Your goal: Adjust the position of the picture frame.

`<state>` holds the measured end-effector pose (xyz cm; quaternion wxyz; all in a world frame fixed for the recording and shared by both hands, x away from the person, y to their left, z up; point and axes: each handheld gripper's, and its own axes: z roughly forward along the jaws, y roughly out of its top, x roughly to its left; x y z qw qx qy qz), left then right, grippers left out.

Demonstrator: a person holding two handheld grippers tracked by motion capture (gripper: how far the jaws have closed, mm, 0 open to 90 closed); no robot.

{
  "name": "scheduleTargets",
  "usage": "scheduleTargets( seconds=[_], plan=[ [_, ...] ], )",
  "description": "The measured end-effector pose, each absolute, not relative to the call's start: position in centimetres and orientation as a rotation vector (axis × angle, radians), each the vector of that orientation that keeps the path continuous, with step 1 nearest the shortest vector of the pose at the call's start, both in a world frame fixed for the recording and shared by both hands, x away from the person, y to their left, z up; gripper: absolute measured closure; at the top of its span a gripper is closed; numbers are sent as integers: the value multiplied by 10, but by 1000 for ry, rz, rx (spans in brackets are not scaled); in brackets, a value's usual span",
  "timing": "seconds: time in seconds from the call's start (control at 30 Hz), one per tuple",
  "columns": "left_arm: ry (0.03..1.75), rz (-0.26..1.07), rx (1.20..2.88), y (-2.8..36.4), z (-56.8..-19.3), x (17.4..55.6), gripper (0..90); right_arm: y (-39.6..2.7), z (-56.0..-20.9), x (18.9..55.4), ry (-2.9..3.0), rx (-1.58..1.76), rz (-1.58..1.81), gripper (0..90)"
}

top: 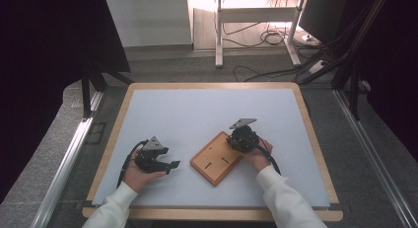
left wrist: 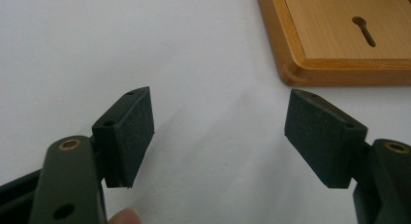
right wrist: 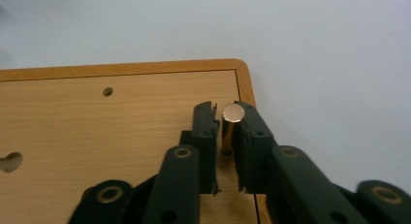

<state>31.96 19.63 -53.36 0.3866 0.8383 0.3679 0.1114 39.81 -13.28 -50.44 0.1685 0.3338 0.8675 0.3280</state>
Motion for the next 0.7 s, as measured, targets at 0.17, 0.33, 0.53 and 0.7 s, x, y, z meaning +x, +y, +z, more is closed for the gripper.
scheduleTargets(
  seconds=[0.17, 0.33, 0.53, 0.7],
  plan=[
    [938, 280, 2134, 195, -534, 320, 263, -134, -504, 399, 2469, 953, 958, 845],
    [942, 280, 2133, 195, -534, 320, 263, -132, -498, 398, 2460, 928, 1005, 846],
    [938, 283, 2135, 195, -534, 319, 263, -120, -494, 394, 2472, 865, 1016, 846],
    [949, 293, 2113, 199, -532, 319, 263, -111, -494, 393, 2499, 810, 1048, 846]
  ],
)
